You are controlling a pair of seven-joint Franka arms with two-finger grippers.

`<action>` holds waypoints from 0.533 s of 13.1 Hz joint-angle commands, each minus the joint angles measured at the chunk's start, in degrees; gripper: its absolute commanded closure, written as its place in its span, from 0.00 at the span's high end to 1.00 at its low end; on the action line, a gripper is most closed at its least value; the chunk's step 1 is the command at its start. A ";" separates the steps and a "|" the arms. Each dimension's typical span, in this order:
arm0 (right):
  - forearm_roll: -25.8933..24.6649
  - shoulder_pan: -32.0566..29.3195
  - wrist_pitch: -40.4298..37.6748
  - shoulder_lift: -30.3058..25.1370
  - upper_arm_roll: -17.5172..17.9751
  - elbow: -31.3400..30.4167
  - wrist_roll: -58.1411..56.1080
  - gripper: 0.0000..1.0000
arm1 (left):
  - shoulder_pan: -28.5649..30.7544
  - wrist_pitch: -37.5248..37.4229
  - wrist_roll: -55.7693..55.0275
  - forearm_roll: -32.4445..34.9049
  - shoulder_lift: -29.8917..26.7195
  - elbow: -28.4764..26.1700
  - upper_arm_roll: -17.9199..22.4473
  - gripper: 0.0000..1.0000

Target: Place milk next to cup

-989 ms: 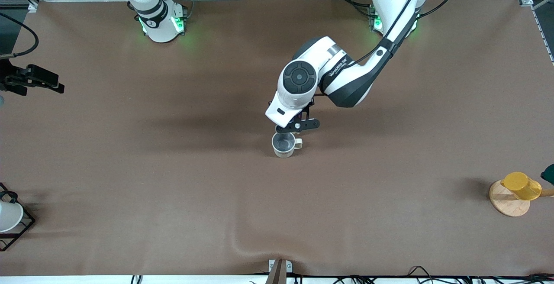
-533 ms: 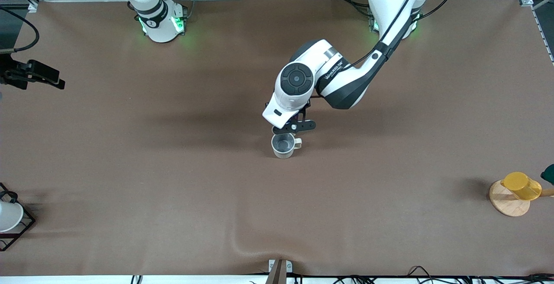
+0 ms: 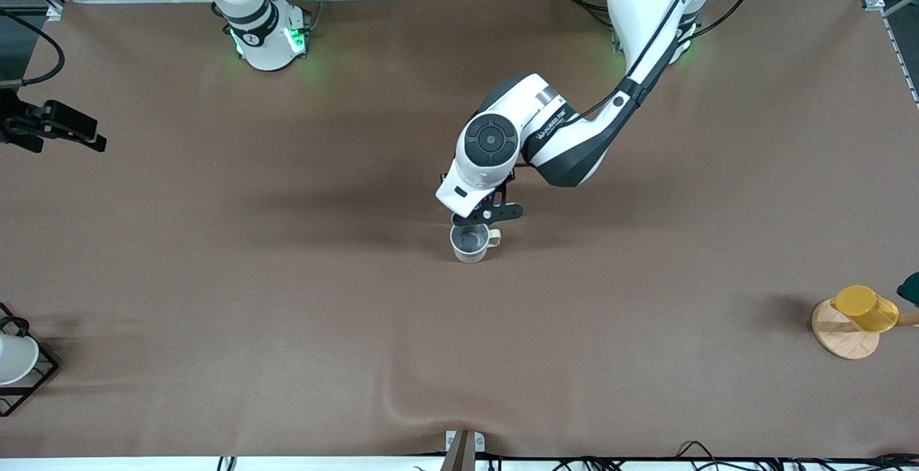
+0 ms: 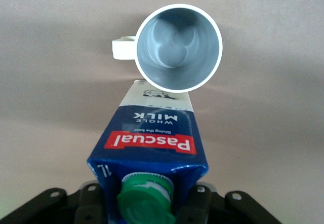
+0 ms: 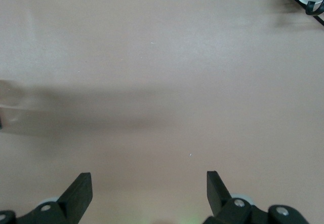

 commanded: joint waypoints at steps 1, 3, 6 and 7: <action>0.21 0.00 0.48 -0.84 -0.53 -1.03 0.37 1.00 | -0.56 0.90 0.44 -0.25 0.54 1.31 0.31 0.76; 0.13 -0.09 0.48 -0.84 -0.61 -1.20 0.37 1.00 | -0.56 1.08 0.44 -0.08 0.45 1.31 0.31 0.83; 0.13 -0.44 0.30 -0.84 -0.79 -1.20 0.37 1.00 | -0.04 0.91 0.26 -0.07 -1.29 1.31 0.31 1.00; 0.13 -0.44 0.30 -0.84 -0.79 -1.20 0.37 1.00 | 0.40 0.38 0.26 -0.07 -2.17 1.31 0.31 1.00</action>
